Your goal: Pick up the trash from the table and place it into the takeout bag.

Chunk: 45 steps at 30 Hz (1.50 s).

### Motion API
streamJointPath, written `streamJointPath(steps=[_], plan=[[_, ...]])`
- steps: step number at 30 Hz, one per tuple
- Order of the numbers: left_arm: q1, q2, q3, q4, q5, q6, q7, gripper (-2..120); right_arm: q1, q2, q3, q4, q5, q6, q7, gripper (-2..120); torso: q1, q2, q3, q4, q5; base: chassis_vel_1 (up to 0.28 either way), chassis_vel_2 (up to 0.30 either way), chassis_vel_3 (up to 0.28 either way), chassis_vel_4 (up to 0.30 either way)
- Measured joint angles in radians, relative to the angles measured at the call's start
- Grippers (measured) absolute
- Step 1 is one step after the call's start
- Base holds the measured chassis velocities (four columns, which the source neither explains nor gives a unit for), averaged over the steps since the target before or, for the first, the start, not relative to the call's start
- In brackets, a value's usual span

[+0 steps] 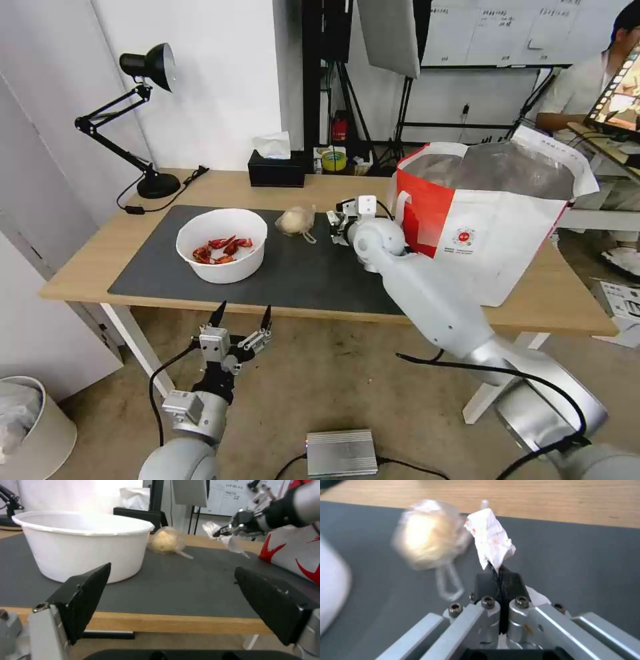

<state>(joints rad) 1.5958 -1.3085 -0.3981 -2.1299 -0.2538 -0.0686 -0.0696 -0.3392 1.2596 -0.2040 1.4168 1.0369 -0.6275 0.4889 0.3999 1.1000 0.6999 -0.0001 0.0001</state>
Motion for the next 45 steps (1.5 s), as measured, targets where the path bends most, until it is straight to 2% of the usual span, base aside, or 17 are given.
streamJointPath(steps=[1,4,16,19,24,27,28,31,38,45], plan=[[0.000,0.000,0.000,0.000,0.000,0.000,0.000,100,0.000,0.000,0.000,0.000,0.000,0.000,0.000,0,0.000,0.000,0.000,0.0000,0.0000,0.000,0.000,0.000,0.000],[0.002,-0.003,0.000,-0.001,0.000,0.000,-0.001,100,-0.052,-0.040,-0.002,0.132,0.029,-0.016,0.022,0,0.000,0.000,0.000,0.0000,0.0000,0.000,0.000,0.000,0.000],[0.016,-0.012,-0.003,-0.014,0.009,-0.003,-0.002,100,-0.186,-0.144,0.036,0.408,0.015,-0.023,0.038,0,0.000,0.000,0.000,0.0000,0.0001,0.000,0.000,0.000,0.000],[0.022,-0.015,-0.003,-0.020,0.014,-0.004,-0.002,100,-0.245,-0.219,0.095,0.531,-0.018,-0.018,0.023,0,0.000,0.000,0.000,0.0000,0.0002,0.000,0.000,0.000,0.000],[0.025,-0.018,0.001,-0.021,0.021,-0.007,-0.003,100,-0.273,-0.278,0.150,0.608,-0.039,-0.003,0.009,0,0.000,0.000,0.000,-0.0001,0.0003,0.000,0.000,0.000,0.000],[0.029,-0.029,0.011,-0.021,0.033,-0.012,-0.003,100,-0.296,-0.370,0.245,0.725,-0.040,0.016,-0.006,0,0.000,0.000,0.000,0.0000,0.0001,0.000,0.000,0.000,0.000],[0.029,-0.029,0.011,-0.021,0.033,-0.012,-0.003,100,-0.296,-0.370,0.245,0.725,-0.040,0.016,-0.006,0,0.000,0.000,0.000,0.0000,0.0001,0.000,0.000,0.000,0.000],[0.032,-0.035,0.022,-0.026,0.039,-0.013,-0.003,100,-0.316,-0.440,0.332,0.800,-0.017,0.026,-0.015,0,0.000,0.000,0.000,-0.0001,0.0001,0.000,0.000,0.000,0.000],[0.033,-0.038,0.033,-0.025,0.048,-0.012,-0.003,100,-0.335,-0.518,0.443,0.841,0.045,0.049,-0.018,0,0.000,0.000,0.000,0.0000,0.0002,0.000,0.000,0.000,0.000],[0.042,-0.045,0.040,-0.023,0.055,-0.015,-0.003,100,-0.312,-0.554,0.487,0.785,0.120,0.057,0.002,0,0.000,0.000,0.000,0.0001,0.0000,0.000,0.000,0.000,0.000]])
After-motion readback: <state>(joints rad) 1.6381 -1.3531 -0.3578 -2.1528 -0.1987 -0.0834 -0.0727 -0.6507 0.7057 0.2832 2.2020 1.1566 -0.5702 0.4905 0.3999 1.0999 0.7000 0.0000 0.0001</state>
